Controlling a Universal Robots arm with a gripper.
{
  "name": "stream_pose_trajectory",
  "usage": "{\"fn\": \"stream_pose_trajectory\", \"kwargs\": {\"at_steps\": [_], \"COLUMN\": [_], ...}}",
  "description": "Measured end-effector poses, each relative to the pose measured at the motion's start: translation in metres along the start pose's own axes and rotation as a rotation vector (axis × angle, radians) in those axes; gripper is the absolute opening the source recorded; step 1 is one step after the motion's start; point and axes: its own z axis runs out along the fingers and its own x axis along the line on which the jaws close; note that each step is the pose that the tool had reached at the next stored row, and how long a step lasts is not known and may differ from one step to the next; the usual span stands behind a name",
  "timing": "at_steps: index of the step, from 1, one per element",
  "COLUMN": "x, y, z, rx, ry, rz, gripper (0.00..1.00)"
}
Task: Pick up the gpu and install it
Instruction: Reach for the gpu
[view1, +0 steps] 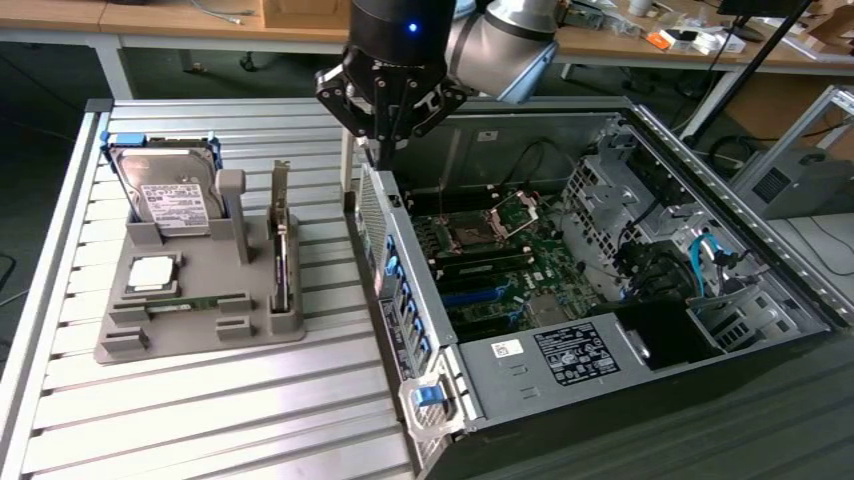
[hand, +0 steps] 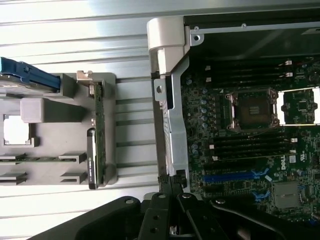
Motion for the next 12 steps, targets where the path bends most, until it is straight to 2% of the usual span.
{"fn": "stream_pose_trajectory", "kwargs": {"at_steps": [12], "x": [0.0106], "y": [-0.0008], "z": [-0.0002], "rx": [0.0000], "ry": [0.0000], "rz": [0.000], "gripper": [0.10]}}
